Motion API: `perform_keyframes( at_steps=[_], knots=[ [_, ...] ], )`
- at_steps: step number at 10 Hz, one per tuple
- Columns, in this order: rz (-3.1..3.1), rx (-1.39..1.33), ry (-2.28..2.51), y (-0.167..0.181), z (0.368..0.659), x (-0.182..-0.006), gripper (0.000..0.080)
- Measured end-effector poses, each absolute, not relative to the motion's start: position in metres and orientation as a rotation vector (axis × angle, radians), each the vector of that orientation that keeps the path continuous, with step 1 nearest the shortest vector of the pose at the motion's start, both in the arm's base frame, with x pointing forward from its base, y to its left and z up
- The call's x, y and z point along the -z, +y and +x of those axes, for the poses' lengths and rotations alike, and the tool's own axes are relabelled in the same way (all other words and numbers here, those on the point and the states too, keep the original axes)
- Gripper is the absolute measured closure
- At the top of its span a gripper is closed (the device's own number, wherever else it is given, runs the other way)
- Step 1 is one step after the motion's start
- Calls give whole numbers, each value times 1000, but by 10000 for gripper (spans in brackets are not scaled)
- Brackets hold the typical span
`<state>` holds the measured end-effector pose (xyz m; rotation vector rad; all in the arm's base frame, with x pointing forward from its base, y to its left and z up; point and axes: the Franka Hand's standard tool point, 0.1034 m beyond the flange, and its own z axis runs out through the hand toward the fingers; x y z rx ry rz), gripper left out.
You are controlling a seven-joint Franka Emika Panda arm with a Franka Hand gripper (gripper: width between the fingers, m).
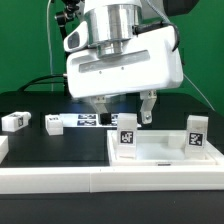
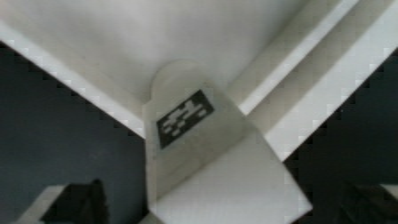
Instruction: Assemble square table
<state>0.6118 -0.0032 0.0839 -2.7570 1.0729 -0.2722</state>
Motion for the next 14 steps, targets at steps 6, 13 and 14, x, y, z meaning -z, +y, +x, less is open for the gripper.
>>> perform_keyframes(
  at_steps=[6, 13, 14],
  knots=[
    [-3004, 299, 467, 4, 611, -80, 150],
    [-3007, 300, 452, 2, 611, -80, 509],
    [-3004, 300, 469, 2, 611, -80, 509]
  ],
)
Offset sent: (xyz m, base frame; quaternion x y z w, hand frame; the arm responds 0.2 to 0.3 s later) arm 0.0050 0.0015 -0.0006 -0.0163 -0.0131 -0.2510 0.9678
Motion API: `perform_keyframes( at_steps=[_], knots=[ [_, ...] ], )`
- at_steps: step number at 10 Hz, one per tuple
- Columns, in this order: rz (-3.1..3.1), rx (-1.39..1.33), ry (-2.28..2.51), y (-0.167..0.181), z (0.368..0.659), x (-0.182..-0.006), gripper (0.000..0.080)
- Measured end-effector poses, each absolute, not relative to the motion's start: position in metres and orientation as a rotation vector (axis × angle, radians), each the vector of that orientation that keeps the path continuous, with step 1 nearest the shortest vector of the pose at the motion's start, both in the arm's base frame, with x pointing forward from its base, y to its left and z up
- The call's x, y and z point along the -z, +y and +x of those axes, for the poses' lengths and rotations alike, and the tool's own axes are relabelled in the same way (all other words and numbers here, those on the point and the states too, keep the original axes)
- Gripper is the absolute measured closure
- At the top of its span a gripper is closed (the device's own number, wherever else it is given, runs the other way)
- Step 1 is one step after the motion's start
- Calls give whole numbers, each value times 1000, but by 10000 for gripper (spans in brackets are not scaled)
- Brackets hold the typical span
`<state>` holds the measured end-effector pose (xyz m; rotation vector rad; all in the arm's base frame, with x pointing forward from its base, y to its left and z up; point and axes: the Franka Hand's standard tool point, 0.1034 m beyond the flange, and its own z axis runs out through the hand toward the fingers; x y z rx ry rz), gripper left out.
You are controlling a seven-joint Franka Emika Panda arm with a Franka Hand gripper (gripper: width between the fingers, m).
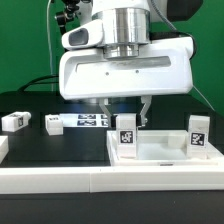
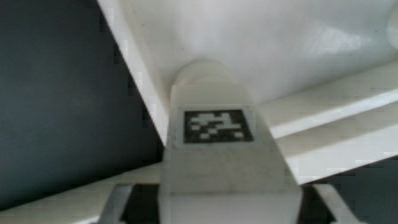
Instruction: Assemble square table
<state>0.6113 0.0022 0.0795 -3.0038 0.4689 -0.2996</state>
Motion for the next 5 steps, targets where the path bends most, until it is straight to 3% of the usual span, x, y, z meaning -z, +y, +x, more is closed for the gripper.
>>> perform_keyframes(
  at_steps=[2, 5],
  knots=[
    [-2990, 297, 529, 2, 611, -80, 509],
    [-2827, 304, 1007, -1, 610, -79, 509]
  ],
)
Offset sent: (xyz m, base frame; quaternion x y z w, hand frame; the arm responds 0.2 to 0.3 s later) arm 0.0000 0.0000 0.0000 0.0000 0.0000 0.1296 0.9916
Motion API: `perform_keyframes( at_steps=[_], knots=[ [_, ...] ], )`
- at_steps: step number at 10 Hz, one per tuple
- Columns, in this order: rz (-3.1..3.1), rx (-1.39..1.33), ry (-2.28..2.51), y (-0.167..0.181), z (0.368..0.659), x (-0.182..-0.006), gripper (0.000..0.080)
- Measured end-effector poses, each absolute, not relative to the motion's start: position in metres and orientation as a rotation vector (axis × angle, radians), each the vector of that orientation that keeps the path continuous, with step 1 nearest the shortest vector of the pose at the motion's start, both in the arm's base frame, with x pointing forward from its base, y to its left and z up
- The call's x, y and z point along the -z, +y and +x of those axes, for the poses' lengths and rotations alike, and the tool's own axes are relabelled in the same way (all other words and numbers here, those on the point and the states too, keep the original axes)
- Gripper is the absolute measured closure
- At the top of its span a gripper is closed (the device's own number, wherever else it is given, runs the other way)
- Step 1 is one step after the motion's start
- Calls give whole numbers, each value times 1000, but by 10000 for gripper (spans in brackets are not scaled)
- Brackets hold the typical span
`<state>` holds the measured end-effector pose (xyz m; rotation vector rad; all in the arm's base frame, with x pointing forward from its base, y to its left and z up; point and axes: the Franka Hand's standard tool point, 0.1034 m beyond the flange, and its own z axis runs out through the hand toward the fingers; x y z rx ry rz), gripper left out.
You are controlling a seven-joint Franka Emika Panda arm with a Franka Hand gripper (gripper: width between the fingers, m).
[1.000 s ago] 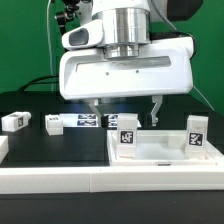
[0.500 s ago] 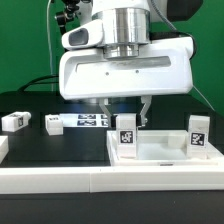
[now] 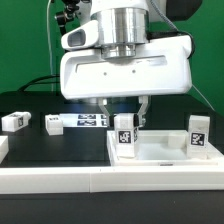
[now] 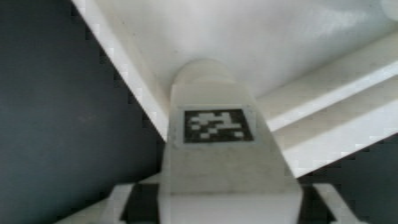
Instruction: Assemble square table
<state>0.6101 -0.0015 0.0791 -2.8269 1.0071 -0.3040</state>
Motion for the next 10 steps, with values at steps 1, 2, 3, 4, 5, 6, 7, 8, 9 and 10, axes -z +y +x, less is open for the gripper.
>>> perform_keyframes(
  at_steps=[1, 2, 3, 4, 5, 6, 7, 8, 9, 10],
  knots=[
    [-2713, 297, 1234, -1, 610, -79, 505],
    [-2625, 284, 1401, -1, 609, -79, 505],
    [-2587, 277, 1476, 0, 609, -79, 504],
    [-2502, 260, 1605, -1, 608, -80, 504],
    [-2427, 246, 1704, -2, 608, -80, 504],
    [-2369, 237, 1779, -2, 607, -79, 504],
    [-2322, 225, 1835, -1, 607, -79, 504],
    [-2246, 206, 1919, -1, 607, -79, 504],
    [-2199, 197, 1968, 0, 607, -79, 504],
    [-2159, 187, 2007, 0, 606, -79, 504]
  ],
)
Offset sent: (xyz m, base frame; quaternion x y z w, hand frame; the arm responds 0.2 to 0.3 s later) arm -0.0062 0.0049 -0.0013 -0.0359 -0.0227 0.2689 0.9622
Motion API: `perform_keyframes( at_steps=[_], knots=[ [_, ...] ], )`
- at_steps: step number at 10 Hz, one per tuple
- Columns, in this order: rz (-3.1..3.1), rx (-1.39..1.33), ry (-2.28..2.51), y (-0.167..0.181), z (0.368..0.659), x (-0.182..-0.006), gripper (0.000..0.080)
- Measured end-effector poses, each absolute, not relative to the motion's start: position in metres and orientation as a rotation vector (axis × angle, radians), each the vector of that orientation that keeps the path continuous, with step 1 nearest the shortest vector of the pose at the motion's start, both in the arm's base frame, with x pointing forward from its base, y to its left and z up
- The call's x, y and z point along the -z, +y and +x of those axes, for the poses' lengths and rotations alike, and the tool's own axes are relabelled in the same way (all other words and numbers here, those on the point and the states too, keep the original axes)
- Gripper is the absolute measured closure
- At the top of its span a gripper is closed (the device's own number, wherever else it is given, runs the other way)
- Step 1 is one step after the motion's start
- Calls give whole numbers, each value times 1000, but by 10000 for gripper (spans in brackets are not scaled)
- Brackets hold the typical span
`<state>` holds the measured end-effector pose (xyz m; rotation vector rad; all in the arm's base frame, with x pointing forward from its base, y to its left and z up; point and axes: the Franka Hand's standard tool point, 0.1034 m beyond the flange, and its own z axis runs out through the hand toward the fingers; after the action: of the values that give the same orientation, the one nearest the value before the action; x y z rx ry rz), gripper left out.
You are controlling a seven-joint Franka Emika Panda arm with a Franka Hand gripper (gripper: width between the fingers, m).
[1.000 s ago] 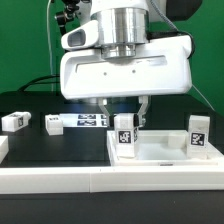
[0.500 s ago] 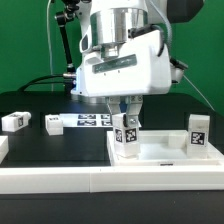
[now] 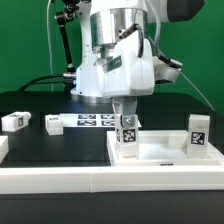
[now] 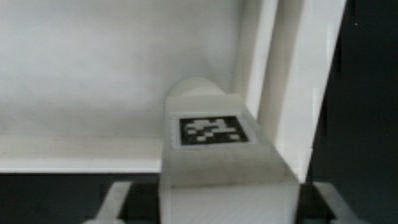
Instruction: Assemble square table
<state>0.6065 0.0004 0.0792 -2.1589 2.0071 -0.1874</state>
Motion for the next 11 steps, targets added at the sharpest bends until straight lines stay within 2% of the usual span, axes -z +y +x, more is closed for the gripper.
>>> perform_keyframes(
  at_steps=[8, 9, 10, 11],
  knots=[
    [-1826, 107, 2271, 4, 606, -79, 502],
    [-1857, 111, 2247, 5, 605, -79, 276],
    [-1909, 119, 2205, 4, 606, -79, 276],
    [-2043, 141, 2085, 3, 606, -80, 176]
  ],
)
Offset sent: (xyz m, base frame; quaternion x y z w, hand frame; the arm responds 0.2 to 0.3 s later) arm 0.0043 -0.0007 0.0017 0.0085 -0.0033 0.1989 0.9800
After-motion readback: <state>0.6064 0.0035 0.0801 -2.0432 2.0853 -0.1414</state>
